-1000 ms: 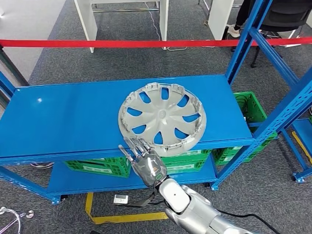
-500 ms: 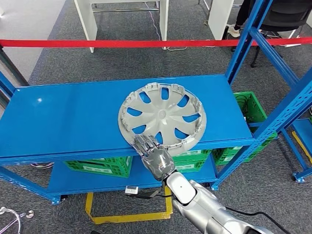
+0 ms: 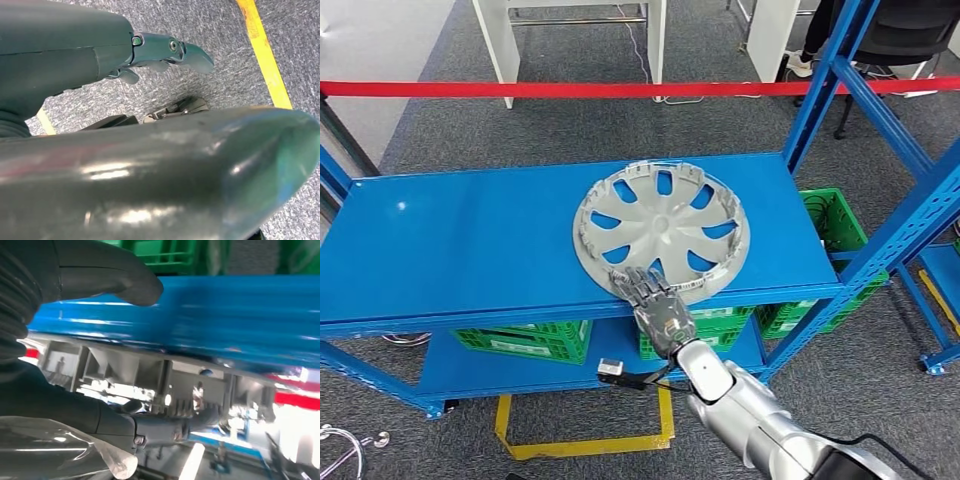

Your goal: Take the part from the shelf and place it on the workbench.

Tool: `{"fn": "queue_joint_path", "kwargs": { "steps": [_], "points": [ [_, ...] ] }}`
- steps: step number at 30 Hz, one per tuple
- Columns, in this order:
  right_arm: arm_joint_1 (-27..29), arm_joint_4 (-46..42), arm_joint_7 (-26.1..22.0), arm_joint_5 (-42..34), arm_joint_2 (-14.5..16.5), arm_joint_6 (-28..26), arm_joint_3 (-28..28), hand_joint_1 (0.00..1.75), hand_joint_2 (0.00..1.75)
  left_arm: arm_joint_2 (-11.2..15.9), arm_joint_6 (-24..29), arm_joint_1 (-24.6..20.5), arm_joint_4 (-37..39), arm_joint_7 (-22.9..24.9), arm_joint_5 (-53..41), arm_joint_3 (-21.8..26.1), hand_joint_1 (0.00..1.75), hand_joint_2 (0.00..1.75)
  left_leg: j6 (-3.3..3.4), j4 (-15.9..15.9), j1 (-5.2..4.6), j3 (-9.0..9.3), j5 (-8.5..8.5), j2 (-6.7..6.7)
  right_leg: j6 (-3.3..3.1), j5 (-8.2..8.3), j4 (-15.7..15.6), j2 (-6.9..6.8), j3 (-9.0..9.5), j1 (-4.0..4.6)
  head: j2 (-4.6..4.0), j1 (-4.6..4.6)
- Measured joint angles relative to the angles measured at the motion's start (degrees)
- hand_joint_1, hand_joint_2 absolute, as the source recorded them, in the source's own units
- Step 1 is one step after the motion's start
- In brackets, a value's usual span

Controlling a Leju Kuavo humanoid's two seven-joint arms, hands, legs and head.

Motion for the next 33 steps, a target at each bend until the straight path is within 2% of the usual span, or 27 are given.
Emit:
{"fn": "queue_joint_path", "kwargs": {
  "steps": [13, 26, 33],
  "points": [
    [0.3, -1.7, -2.5, -5.0, -0.6, 1.1, -5.0, 0.0, 1.75, 0.0, 0.1, 0.6, 0.0, 0.1, 0.4, 0.0, 0.0, 0.0, 0.0, 0.0, 0.0, 0.0, 0.0, 0.0, 0.01, 0.01, 0.0, 0.01, -0.02, 0.0, 0.0, 0.0],
    [3.6, -13.2, -5.7, -7.3, -1.9, 1.2, -6.2, 0.0, 1.75, -0.2, 0.1, 0.8, 0.0, -0.6, 1.2, 0.0, 0.0, 0.0, 0.0, 0.0, 0.0, -0.01, 0.0, 0.0, 0.01, 0.0, 0.0, 0.01, -0.02, 0.0, 0.0, -0.01],
    [5.3, -20.1, -7.4, -9.2, -2.3, 3.7, -5.1, 0.0, 1.75, -0.3, 0.1, 1.0, 0.0, -1.1, 1.7, 0.0, 0.0, 0.0, 0.0, 0.0, 0.0, -0.01, 0.0, 0.0, 0.01, 0.0, 0.0, 0.01, -0.02, 0.01, 0.0, -0.01]
  ]
}}
